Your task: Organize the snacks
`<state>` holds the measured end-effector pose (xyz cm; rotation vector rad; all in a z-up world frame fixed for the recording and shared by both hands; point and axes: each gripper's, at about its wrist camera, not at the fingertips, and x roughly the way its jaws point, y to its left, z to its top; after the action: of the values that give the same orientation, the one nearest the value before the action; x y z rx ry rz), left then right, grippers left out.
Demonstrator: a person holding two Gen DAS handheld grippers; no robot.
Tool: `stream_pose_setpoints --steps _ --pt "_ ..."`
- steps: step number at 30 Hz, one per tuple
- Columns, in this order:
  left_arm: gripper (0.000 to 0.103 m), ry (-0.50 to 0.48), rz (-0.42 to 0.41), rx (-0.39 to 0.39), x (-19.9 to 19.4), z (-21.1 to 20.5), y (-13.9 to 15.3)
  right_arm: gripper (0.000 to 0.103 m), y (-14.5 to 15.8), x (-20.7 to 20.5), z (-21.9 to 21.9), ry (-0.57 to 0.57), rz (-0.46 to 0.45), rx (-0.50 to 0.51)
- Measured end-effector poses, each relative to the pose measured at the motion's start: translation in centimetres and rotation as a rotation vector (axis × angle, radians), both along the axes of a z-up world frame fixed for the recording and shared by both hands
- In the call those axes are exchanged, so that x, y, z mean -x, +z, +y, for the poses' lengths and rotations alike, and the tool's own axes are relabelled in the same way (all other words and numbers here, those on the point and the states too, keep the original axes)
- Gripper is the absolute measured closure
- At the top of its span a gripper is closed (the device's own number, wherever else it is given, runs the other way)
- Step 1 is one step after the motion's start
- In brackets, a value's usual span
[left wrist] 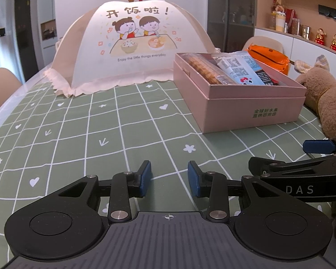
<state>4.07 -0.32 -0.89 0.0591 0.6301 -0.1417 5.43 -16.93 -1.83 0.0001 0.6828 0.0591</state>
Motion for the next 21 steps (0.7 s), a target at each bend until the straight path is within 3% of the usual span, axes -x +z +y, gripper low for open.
stream_pose_setpoints --steps 21 --pt "0.062 0.000 -0.002 -0.008 0.19 -0.14 0.01 0.000 -0.01 0.01 -0.01 0.001 0.000 0.000"
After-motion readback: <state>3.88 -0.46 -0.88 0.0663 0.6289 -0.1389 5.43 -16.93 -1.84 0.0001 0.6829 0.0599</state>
